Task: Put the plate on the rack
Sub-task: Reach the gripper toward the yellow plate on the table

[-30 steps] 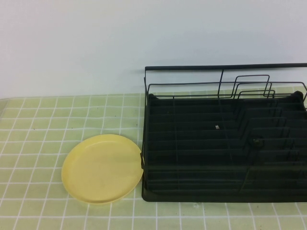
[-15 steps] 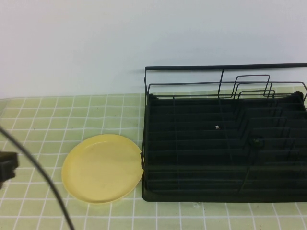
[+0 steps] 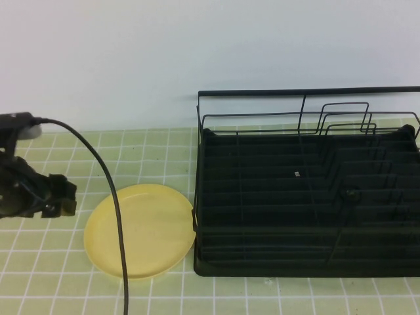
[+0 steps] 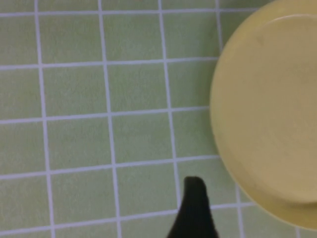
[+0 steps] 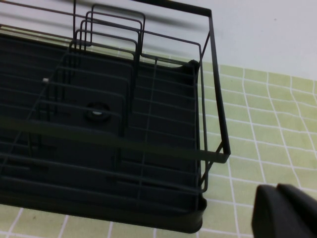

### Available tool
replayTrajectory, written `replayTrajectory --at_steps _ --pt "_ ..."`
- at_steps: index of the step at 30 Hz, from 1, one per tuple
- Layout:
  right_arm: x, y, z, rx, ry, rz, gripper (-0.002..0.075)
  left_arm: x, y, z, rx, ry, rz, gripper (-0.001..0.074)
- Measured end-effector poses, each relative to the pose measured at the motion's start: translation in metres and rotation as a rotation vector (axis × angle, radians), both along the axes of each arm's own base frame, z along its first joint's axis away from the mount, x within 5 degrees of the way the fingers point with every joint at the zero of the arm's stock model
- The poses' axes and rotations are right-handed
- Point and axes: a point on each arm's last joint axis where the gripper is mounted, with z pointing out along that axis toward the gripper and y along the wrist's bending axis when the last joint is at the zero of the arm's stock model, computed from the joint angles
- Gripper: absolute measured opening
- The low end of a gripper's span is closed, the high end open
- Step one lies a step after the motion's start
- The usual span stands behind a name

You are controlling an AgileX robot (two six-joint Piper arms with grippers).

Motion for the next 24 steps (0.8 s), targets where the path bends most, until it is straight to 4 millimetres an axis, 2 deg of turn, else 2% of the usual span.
replayTrajectory --at_steps 4,7,17,24 --pt "0.000 0.000 0.000 0.000 0.000 0.000 -0.0003 0.018 -0.002 -0.025 -0.022 0.070 0.006 0.0430" --pt "0.000 0.000 0.000 0.000 0.000 0.000 -0.0003 0.027 -0.005 -0.040 -0.060 0.086 0.011 0.0424" --pt "0.000 0.000 0.000 0.000 0.000 0.000 -0.0003 0.043 -0.006 -0.070 -0.100 0.108 0.069 0.0422" --pt "0.000 0.000 0.000 0.000 0.001 0.000 -0.0003 0.049 -0.022 -0.090 -0.121 0.134 -0.004 0.0421"
